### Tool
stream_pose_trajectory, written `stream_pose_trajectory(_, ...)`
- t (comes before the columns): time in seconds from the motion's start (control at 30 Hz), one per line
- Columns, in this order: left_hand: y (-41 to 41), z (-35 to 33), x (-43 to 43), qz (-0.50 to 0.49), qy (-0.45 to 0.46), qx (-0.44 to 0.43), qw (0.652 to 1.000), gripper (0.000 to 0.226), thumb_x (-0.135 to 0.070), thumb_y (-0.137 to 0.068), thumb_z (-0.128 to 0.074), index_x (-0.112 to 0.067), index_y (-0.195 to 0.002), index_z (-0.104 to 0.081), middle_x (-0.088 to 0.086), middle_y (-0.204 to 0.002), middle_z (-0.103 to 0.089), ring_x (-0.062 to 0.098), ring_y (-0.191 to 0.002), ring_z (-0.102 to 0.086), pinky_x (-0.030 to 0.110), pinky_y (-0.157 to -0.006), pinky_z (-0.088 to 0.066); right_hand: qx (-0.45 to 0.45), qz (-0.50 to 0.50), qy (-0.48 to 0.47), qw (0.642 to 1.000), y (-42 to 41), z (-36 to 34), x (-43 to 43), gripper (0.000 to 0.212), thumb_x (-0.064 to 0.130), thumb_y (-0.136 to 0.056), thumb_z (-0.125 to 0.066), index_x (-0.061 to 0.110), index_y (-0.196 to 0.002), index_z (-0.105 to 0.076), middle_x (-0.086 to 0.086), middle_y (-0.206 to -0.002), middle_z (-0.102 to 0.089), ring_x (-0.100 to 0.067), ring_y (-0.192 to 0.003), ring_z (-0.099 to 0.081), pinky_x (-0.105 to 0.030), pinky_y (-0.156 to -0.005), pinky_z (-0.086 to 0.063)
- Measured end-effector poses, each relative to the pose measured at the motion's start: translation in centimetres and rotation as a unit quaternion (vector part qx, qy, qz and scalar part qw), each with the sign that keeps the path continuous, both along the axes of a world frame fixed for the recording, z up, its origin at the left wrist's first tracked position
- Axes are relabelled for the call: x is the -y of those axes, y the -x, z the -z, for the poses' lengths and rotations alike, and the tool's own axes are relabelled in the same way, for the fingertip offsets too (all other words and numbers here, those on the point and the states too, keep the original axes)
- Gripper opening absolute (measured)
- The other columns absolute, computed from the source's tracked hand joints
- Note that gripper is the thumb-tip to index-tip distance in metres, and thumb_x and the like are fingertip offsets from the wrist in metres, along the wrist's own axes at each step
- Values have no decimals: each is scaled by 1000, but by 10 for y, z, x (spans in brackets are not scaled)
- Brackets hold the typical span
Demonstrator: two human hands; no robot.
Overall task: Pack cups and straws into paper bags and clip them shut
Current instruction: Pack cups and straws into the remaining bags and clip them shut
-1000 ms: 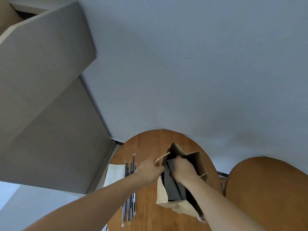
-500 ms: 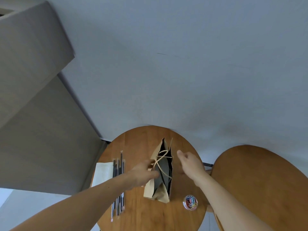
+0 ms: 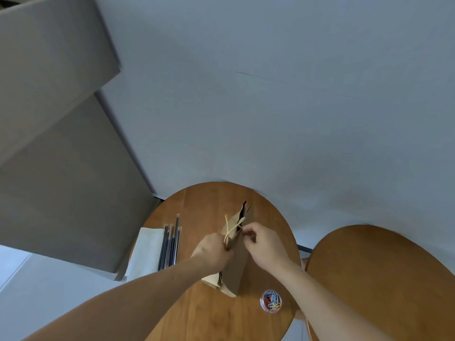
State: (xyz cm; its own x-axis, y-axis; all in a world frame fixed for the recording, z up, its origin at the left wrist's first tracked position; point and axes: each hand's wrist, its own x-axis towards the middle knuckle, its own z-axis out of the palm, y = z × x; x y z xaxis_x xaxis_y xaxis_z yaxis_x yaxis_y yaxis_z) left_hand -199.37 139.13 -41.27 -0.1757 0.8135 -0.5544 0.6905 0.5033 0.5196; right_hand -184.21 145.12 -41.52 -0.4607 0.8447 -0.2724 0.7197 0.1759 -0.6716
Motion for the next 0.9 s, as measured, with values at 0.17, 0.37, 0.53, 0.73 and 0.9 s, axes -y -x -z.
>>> stream_pose_trajectory(0.17, 13, -11, -18, 116, -6, -73, 990, 36, -22, -94, -50, -25, -59, -42, -5, -61, -48, 9, -53, -45, 23, -45, -32, 63, -128, -252, 957, -18, -9, -26, 50, 22, -83, -72, 20, -130, -54, 4, -129, -50, -12, -94, -60, -28, -72, -55)
stream_pose_trajectory(0.37, 31, -23, -42, 149, -59, -88, 983, 14, -30, -91, -57, -26, -77, -58, -7, -75, -60, 15, -69, -58, 29, -58, -45, 144, -119, -244, 952, -24, -8, -39, 19, 39, -94, -58, 22, -95, -67, 7, -87, -63, -18, -77, -62, -32, -62, -48)
stream_pose_trajectory(0.53, 34, -6, -34, 77, -102, -29, 991, 4, -34, -90, -62, -37, -89, -65, -17, -82, -66, 8, -81, -64, 27, -67, -52, 123, -104, -231, 959, -26, 0, -32, 19, 38, -95, -58, 23, -102, -68, 8, -95, -66, -15, -81, -64, -32, -67, -52)
stream_pose_trajectory(0.73, 41, 9, -33, 72, -113, -12, 991, 18, -37, -98, -56, -32, -107, -71, -14, -88, -70, 10, -84, -65, 34, -74, -54, -65, 181, -228, 955, -62, 21, -22, 11, 19, -95, -60, 15, -104, -64, 6, -98, -62, -7, -78, -59, -19, -68, -46)
stream_pose_trajectory(0.9, 38, 18, -37, 66, -121, -11, 990, 23, -38, -99, -54, -27, -107, -72, -5, -92, -73, 16, -86, -66, 40, -77, -55, 81, 147, -17, 986, -88, 84, 11, 7, 19, -94, -58, 21, -94, -64, 11, -86, -64, -7, -76, -58, -15, -61, -40)
